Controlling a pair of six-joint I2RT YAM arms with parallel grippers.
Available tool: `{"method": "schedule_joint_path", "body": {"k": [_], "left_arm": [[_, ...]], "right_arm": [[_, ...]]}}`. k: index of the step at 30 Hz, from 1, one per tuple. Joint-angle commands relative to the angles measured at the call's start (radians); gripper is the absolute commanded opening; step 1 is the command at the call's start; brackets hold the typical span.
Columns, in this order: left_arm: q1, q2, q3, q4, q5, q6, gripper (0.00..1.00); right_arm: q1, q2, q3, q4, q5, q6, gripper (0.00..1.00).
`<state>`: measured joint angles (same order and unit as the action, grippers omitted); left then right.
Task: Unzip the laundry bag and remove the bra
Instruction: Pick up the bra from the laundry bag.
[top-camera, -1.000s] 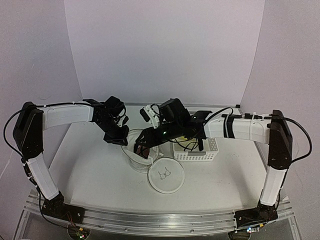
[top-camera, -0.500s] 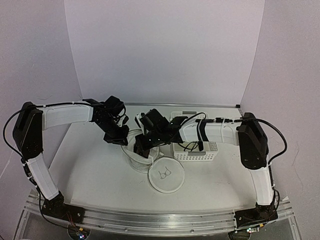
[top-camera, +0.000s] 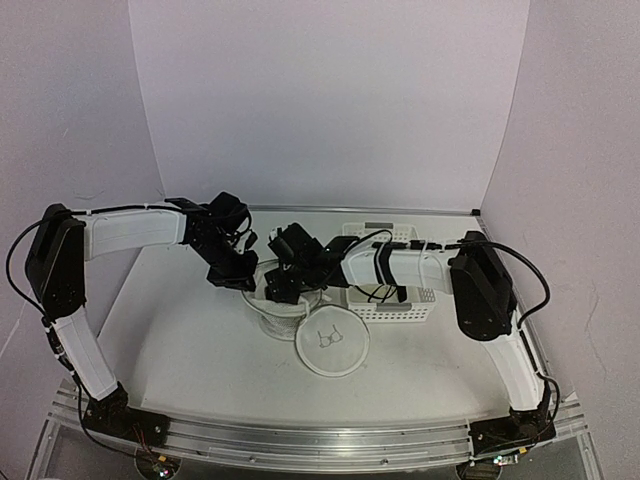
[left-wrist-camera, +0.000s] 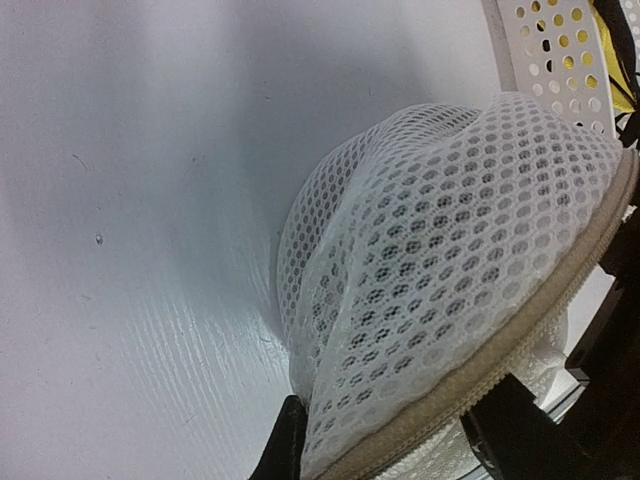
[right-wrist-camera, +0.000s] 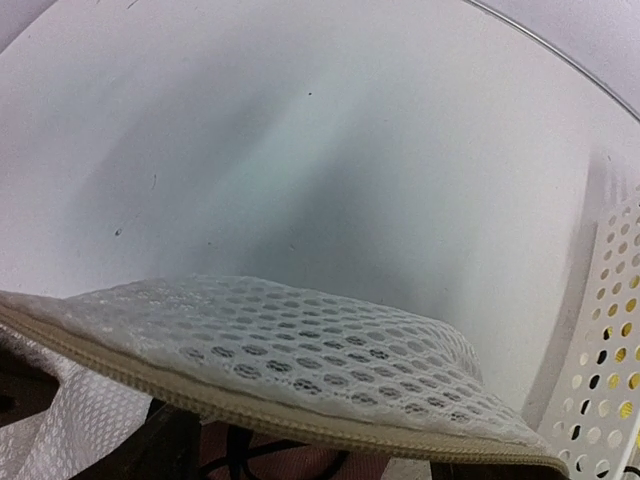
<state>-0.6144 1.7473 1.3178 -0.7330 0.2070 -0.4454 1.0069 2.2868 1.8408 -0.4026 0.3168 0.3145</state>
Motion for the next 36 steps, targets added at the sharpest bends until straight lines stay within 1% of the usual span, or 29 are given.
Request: {"method": "schedule_joint_path", "body": {"k": [1,11,18,25,29,36], "left_arm": [[-0.002,-0.027,-0.013,0.004,0.0,0.01,0.0],[-0.003,0.012,-0.06,0.032,-0.008,0.006,0.0],[-0.002,0.041,-0.108,0.069,0.0,0.002,0.0],[-0.002,0.08,-0.158,0.123,0.012,-0.005,0.0],[-0.002,0.095,-0.172,0.14,0.014,-0.004,0.0],[-0.002,0.1,-0.197,0.156,0.015,-0.006,0.0]], "right_arm": [[0.005,0.044,0.071,0.006,-0.033,0.023,0.79],[0.013,0.058,0.054,0.009,-0.129,0.057,0.79],[0.031,0.085,0.06,0.008,-0.137,0.069,0.79],[0.045,0.065,0.031,0.008,-0.127,0.056,0.79],[0.05,0.086,0.031,-0.004,-0.124,0.062,0.79],[0.051,0.134,0.04,-0.077,-0.061,0.039,0.79]]}}
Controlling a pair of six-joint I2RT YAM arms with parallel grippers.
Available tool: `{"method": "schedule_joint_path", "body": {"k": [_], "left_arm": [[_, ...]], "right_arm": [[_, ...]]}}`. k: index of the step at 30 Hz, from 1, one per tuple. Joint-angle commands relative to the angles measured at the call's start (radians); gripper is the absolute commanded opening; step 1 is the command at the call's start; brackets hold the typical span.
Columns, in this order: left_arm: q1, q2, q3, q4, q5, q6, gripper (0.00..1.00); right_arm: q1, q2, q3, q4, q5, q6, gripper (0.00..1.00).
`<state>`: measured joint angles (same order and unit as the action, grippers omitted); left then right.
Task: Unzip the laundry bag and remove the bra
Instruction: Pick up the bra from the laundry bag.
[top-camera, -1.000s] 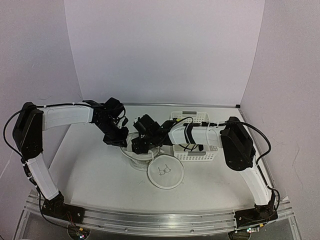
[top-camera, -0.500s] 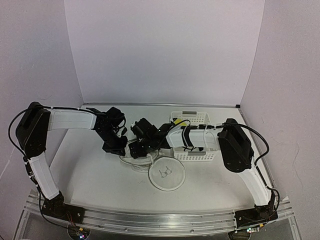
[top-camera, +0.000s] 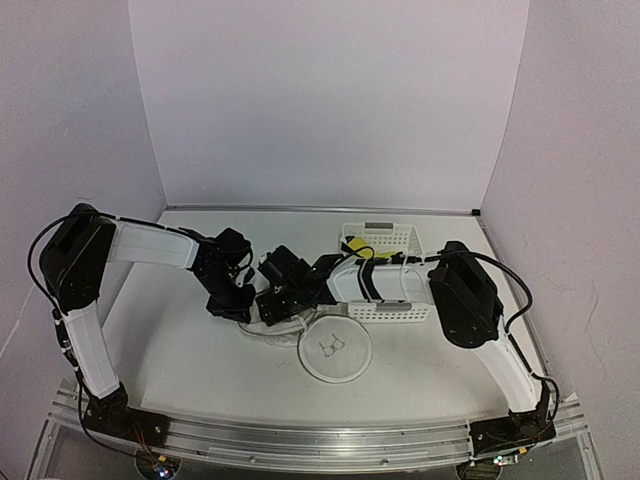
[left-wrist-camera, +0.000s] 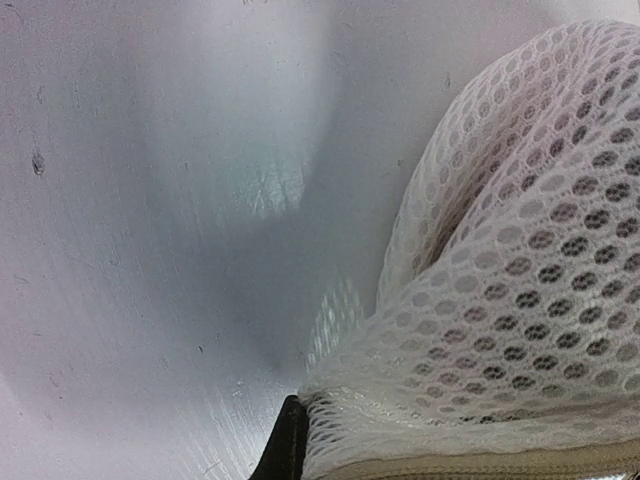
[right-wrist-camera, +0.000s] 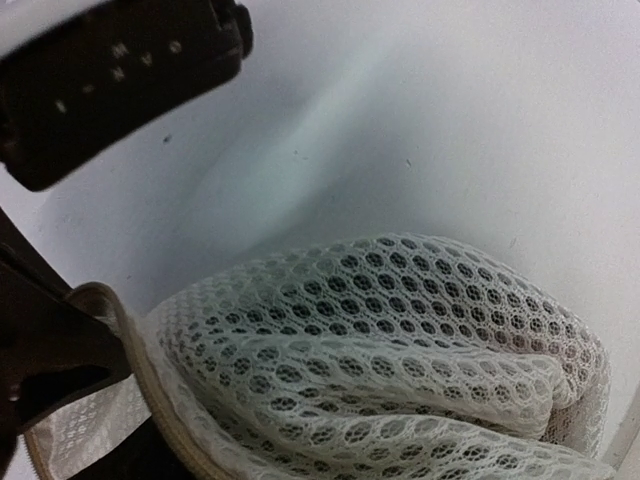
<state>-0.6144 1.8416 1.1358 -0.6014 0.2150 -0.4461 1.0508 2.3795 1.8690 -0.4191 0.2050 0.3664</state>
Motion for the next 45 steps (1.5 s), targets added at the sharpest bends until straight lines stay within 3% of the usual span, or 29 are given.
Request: {"method": "schedule_joint_path", "body": {"k": [1,11,14,18,25,26,45], "left_arm": [[-0.003,0.007,-0.018,0.027,0.007,-0.005,0.0],[-0.002,0.039,-0.036,0.057,0.013,-0.006,0.0],[-0.002,0.034,-0.046,0.061,0.009,-0.003,0.0],[-0.002,0.027,-0.057,0.063,0.006,-0.002,0.0],[-0.002,0.017,-0.07,0.066,-0.005,-0.005,0.0],[-0.002,0.018,-0.07,0.066,-0.005,-0.005,0.0],[-0.002,0.026,-0.05,0.068,-0.019,-0.008,0.0]], "right_arm": [[0.011,0.042,0.009,-0.065,0.059,-0.019,0.79],[0.034,0.067,0.03,-0.12,0.129,-0.065,0.79],[0.032,0.092,0.04,-0.148,0.163,-0.079,0.73],[0.034,0.123,0.038,-0.177,0.177,-0.089,0.54],[0.033,0.119,0.012,-0.179,0.174,-0.075,0.03],[0.033,0.112,0.012,-0.179,0.174,-0.074,0.0],[0.014,-0.179,-0.038,-0.125,0.011,0.01,0.0]]}}
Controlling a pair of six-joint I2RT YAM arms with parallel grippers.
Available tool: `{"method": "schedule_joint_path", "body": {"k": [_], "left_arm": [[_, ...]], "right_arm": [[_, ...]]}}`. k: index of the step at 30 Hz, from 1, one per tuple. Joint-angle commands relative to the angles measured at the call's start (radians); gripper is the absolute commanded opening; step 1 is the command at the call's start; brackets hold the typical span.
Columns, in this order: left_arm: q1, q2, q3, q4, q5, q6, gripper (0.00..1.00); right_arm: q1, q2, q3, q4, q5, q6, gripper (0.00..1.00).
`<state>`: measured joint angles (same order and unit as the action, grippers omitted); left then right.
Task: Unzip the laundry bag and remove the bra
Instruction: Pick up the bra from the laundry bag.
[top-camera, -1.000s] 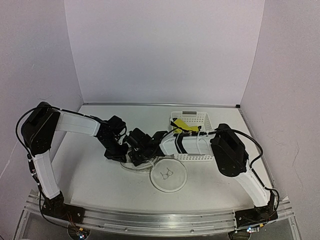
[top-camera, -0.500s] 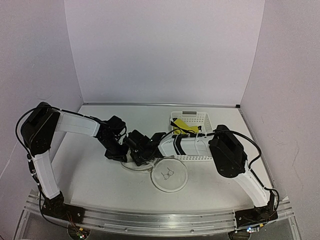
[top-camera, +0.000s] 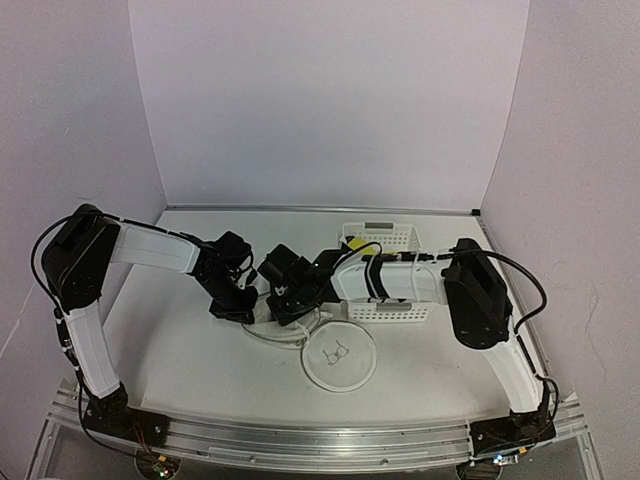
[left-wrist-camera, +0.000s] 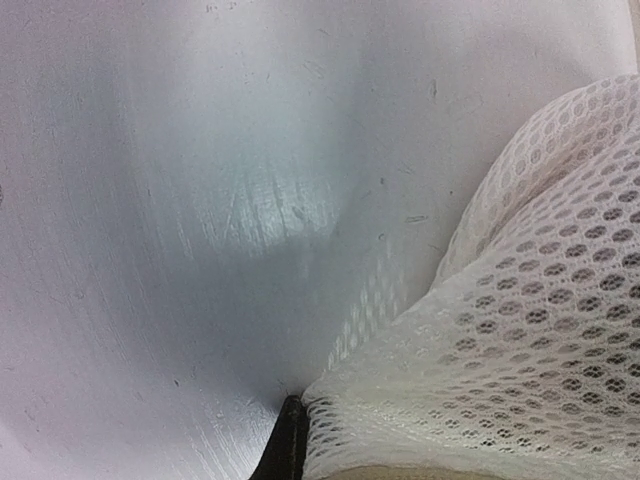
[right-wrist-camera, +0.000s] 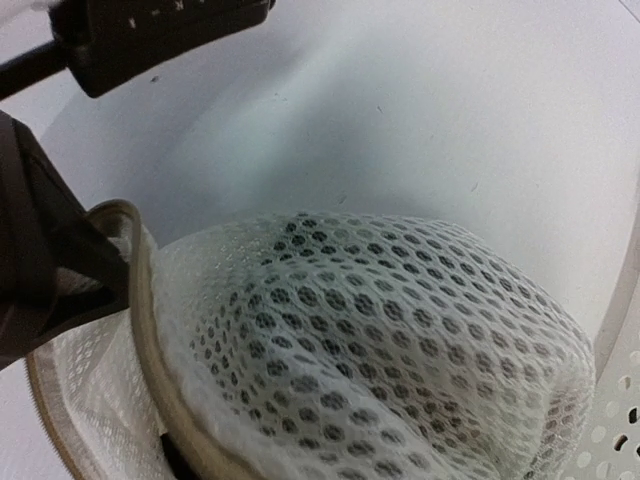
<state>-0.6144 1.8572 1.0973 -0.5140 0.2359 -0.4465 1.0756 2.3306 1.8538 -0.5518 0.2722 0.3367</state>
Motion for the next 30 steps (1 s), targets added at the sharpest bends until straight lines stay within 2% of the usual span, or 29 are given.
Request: {"method": "schedule_joint_path", "body": {"k": [1,7,17,30], "left_arm": [[-0.002,0.011,-0.01,-0.019,-0.04,-0.008,0.0],[-0.003,0.02,0.002,-0.019,-0.037,-0.01,0.0],[-0.002,0.013,0.017,-0.02,-0.037,-0.018,0.0],[-0.002,0.034,0.056,-0.024,-0.024,-0.023,0.0]], "right_arm": [[-0.014,-0.147,-0.034,0.015,-0.07,0.048,0.0],[-0.042,-0.237,-0.107,0.067,-0.169,0.081,0.0],[-0.104,-0.368,-0.288,0.288,-0.466,0.128,0.0],[-0.124,-0.472,-0.408,0.517,-0.816,0.131,0.0]]}}
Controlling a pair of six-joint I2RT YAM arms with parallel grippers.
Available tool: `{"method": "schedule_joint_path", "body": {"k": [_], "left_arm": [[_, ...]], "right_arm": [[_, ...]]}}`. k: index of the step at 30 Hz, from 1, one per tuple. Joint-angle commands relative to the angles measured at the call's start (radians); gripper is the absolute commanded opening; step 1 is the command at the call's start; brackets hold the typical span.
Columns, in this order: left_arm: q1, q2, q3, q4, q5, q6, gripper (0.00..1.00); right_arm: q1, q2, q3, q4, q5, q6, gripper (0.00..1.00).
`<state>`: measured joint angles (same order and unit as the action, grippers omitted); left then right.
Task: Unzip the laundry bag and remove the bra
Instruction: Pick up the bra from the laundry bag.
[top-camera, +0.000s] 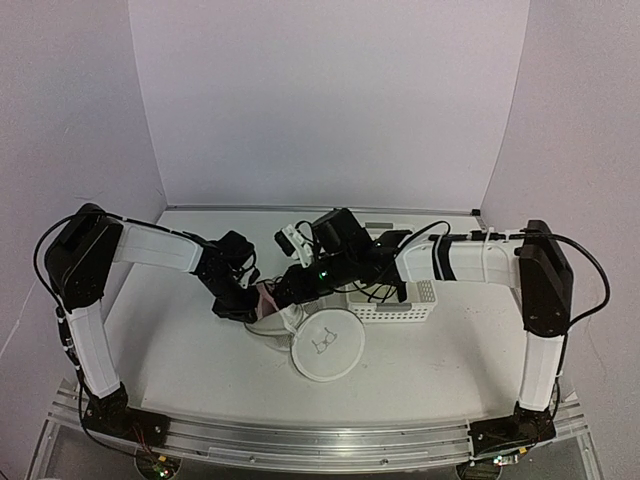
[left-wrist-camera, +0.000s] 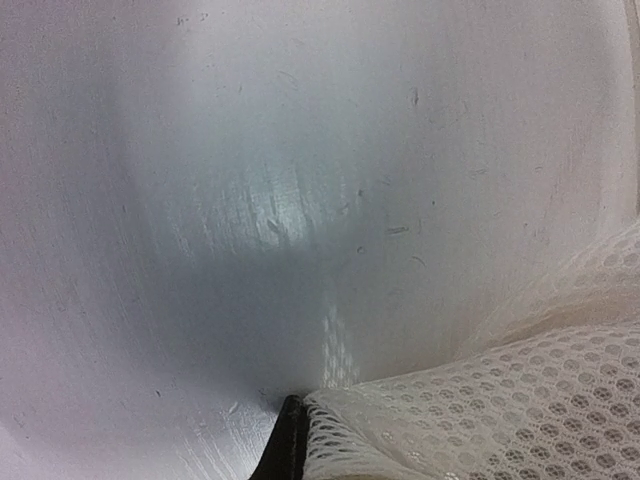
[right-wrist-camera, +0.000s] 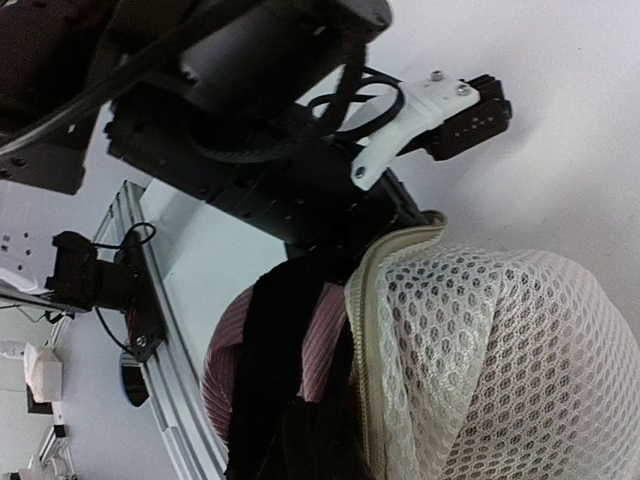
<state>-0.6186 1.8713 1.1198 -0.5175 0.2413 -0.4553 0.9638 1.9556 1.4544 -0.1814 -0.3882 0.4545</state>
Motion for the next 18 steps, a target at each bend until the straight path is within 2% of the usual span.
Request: {"method": "schedule_joint_path", "body": {"k": [1,8,18], "left_arm": [[0.002,0.02,0.036,-0.022,-0.03,-0.014,0.0],[0.002,0.032,0.054,-0.027,-0.022,-0.015,0.0],[0.002,0.063,0.072,-0.036,-0.019,-0.014,0.0]], "right_arm": [[-0.016,-0.106,-0.021,0.166,-0.173,0.02,0.0],[-0.051,-0.174,-0.123,0.338,-0.267,0.1,0.0],[-0.102,-0.285,-0.225,0.587,-0.308,0.244,0.0]]}}
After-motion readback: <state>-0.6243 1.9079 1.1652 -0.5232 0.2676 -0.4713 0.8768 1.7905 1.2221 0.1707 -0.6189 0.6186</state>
